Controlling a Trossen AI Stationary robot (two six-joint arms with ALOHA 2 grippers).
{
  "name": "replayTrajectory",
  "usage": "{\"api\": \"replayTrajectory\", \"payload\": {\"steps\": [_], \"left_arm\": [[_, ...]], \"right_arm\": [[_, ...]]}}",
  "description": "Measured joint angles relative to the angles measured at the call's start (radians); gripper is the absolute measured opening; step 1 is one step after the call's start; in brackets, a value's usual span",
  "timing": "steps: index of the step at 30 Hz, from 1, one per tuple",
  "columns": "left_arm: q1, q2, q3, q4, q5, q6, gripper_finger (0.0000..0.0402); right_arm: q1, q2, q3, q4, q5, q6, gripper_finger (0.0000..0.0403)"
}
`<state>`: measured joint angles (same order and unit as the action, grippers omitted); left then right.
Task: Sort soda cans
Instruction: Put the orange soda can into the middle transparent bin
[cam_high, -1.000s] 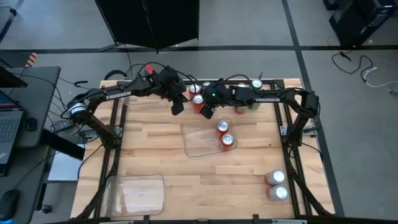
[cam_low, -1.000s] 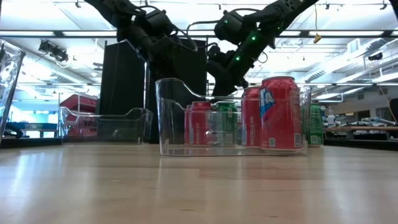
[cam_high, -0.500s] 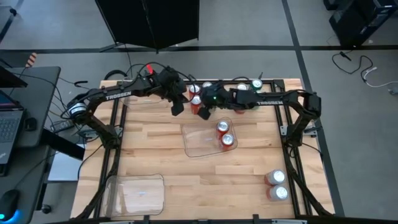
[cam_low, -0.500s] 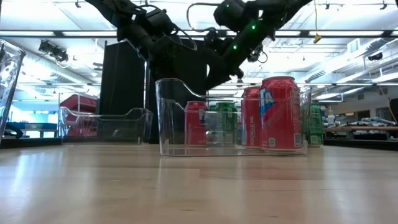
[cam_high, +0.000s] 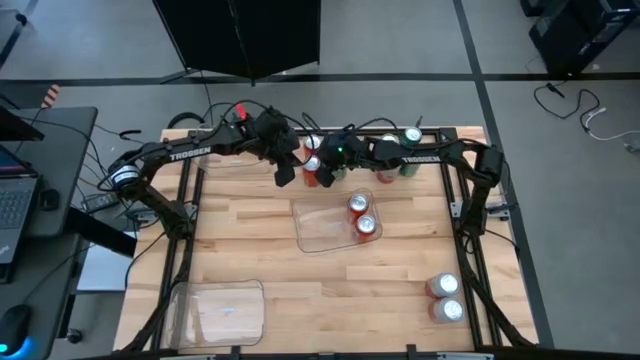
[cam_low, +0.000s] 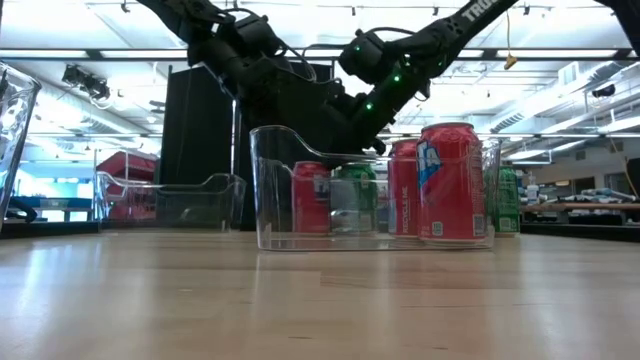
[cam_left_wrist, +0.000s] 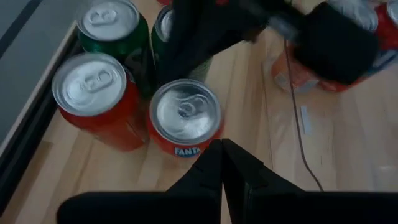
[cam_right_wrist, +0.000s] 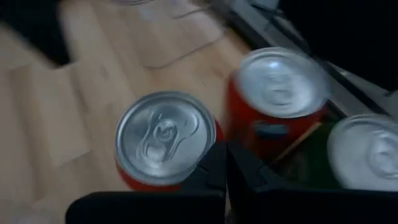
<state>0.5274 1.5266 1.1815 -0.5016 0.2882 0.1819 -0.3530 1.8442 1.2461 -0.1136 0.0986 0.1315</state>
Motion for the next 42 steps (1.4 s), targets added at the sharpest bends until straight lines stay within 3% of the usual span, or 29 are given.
{"api": "replayTrajectory", "payload": {"steps": [6, 15, 20, 33, 42], "left_arm": [[-0.014, 0.0, 0.0, -0.041, 0.005, 0.025, 0.0042], [-0.076, 0.0, 0.0, -0.052, -0.014, 0.015, 0.0139], [-0.082, 0.0, 0.0, -0.052, -0.027, 0.012, 0.0169], [-0.084, 0.003, 0.0, -0.058, -0.086, -0.111, 0.0231], [-0.082, 0.011, 0.0, -0.074, -0.122, -0.109, 0.029]], "right_arm": [[0.048, 0.004, -0.002, 0.024, -0.077, -0.012, 0.0], [0.043, 0.003, -0.002, -0.005, -0.061, -0.036, 0.0], [0.03, -0.008, -0.002, -0.026, -0.055, -0.05, 0.0], [0.039, -0.22, -0.003, -0.176, -0.004, -0.109, 0.0], [0.056, -0.244, -0.003, -0.201, -0.002, -0.128, 0.0]]}}
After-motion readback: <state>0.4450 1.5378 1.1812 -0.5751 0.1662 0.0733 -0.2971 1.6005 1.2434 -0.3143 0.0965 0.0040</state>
